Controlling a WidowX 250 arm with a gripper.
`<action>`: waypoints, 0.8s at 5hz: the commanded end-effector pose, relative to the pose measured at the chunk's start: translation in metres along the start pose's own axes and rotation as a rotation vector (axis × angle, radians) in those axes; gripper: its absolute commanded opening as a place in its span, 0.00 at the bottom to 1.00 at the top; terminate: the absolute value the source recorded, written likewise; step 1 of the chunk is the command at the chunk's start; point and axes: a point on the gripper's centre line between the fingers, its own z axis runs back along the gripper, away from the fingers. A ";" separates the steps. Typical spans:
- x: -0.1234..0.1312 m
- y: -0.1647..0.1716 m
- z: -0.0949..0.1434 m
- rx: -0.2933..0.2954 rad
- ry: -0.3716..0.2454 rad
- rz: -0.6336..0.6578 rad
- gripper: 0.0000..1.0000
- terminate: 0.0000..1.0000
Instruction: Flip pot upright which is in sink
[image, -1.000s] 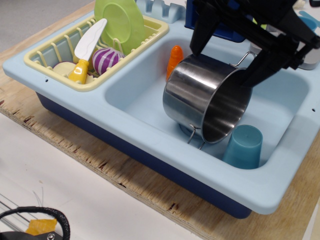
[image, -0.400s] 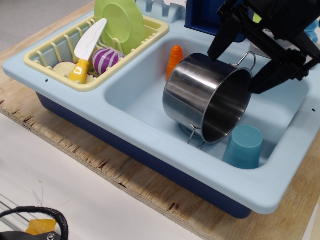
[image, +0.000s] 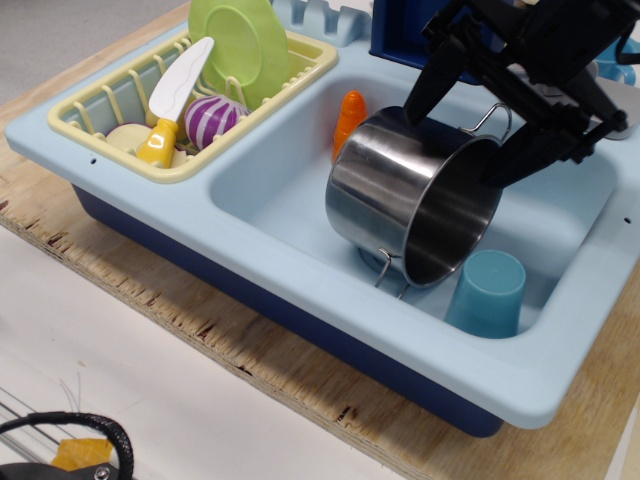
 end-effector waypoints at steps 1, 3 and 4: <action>0.003 0.015 -0.007 -0.020 -0.016 0.018 1.00 0.00; 0.007 0.014 -0.027 -0.078 -0.012 -0.032 0.00 0.00; 0.008 0.013 -0.025 -0.119 -0.027 -0.032 0.00 0.00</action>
